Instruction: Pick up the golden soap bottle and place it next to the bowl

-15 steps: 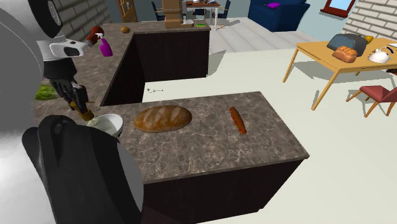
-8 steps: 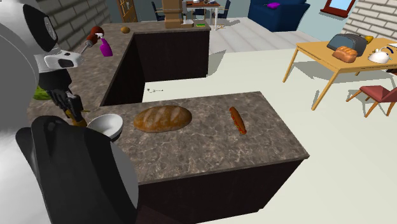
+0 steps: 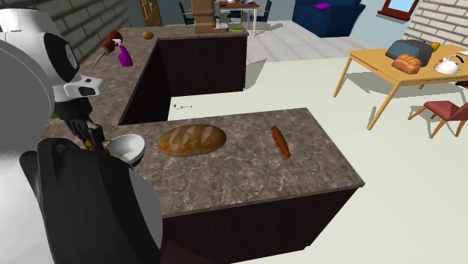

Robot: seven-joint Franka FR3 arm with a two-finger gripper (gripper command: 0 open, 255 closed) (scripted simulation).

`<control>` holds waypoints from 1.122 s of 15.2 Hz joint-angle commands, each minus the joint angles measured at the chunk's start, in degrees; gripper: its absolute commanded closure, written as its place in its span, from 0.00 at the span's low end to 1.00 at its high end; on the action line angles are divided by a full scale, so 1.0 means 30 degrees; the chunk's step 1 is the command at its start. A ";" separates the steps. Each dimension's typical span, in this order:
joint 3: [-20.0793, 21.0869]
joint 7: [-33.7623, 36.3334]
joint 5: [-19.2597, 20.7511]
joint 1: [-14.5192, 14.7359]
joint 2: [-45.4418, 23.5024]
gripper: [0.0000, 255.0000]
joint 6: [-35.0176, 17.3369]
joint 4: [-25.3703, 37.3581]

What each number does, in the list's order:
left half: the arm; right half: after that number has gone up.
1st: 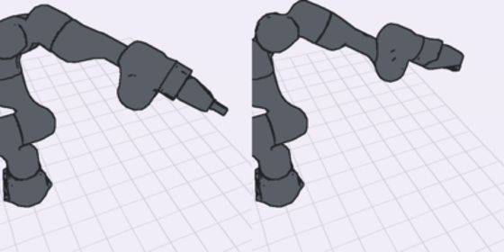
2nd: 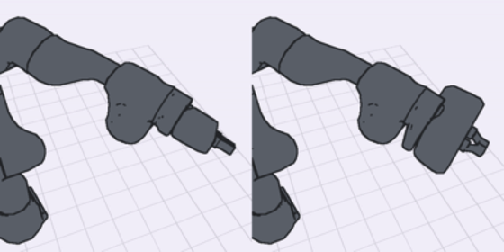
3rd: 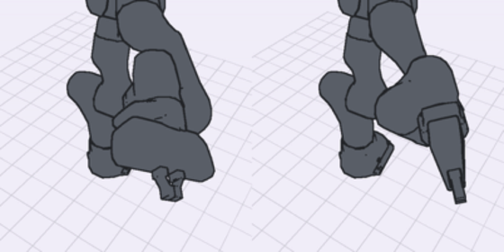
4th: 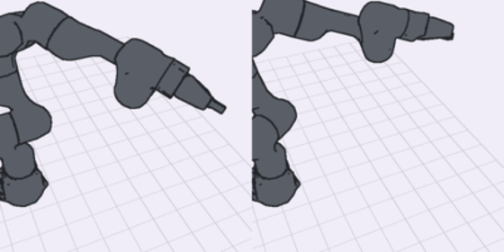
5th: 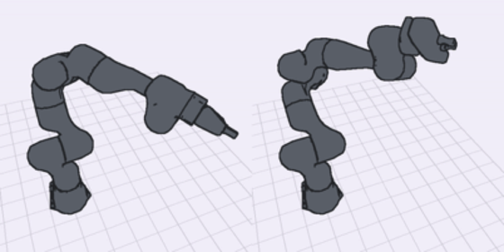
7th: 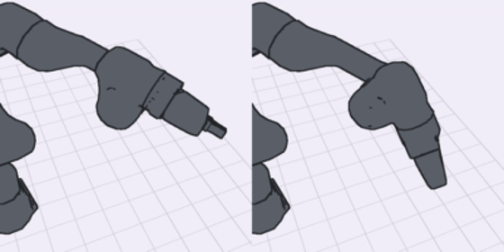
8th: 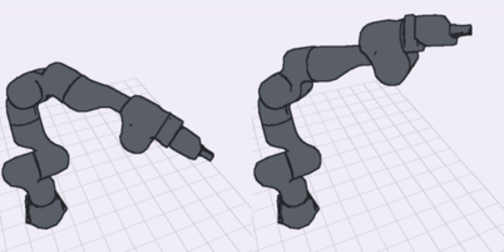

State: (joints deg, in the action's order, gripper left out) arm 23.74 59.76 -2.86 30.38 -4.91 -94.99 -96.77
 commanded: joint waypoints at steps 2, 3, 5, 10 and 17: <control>-0.0011 -0.0074 -0.0031 -0.0018 0.0078 1.00 -0.0805 -0.0859; -0.0012 -0.0088 -0.0028 -0.0018 0.0067 1.00 -0.1059 -0.1102; -0.0013 -0.0111 -0.0017 -0.0016 0.0030 1.00 -0.1563 -0.1573; -0.0015 -0.0145 0.0039 -0.0002 -0.0141 1.00 -0.2808 -0.2663; -0.0018 -0.0147 0.0143 0.0027 -0.0439 1.00 -0.4116 -0.3695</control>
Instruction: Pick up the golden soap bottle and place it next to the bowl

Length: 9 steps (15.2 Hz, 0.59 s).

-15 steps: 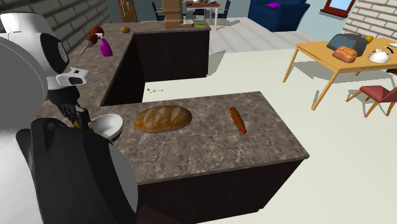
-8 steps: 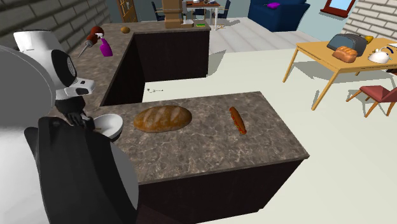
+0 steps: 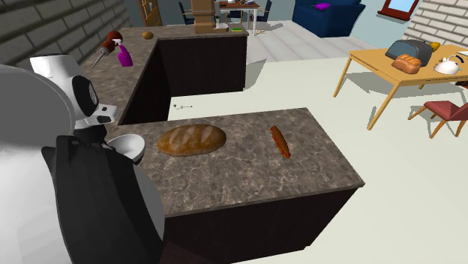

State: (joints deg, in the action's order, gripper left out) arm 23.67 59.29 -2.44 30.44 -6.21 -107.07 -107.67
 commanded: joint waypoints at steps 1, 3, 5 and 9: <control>0.0004 0.0009 0.0004 0.0007 -0.0006 1.00 -0.0089 -0.0059; 0.0004 0.0009 0.0004 0.0007 -0.0006 1.00 -0.0089 -0.0059; 0.0004 0.0009 0.0004 0.0007 -0.0006 1.00 -0.0089 -0.0059; 0.0005 0.0009 0.0003 0.0007 -0.0005 0.00 -0.0092 -0.0063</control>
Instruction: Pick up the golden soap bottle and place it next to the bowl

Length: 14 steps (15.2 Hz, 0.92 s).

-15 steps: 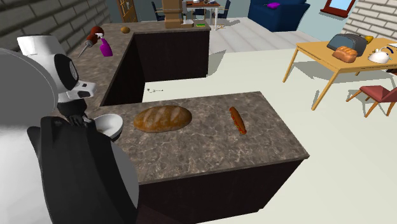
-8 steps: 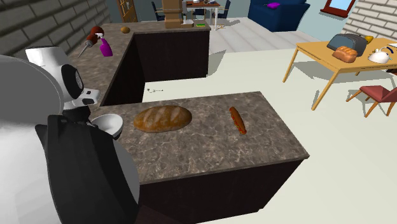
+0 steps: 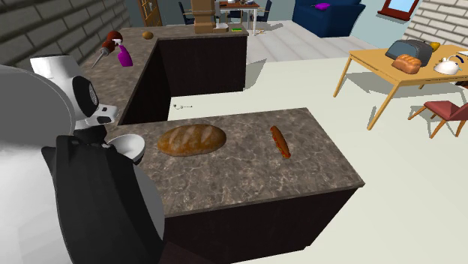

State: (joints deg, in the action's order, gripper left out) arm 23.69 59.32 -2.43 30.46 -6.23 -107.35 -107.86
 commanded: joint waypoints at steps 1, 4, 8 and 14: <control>0.0000 0.0000 0.0000 0.0000 0.0001 0.00 -0.0001 0.0000; -0.0012 -0.0012 -0.0015 -0.0022 0.0062 0.00 0.0635 0.0577; -0.0040 -0.0003 -0.0004 -0.0062 0.0088 0.00 0.2420 0.2336; -0.0040 -0.0003 -0.0004 -0.0062 0.0088 0.00 0.2420 0.2336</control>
State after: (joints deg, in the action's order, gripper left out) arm 23.56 59.30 -2.44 30.27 -5.95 -100.10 -100.88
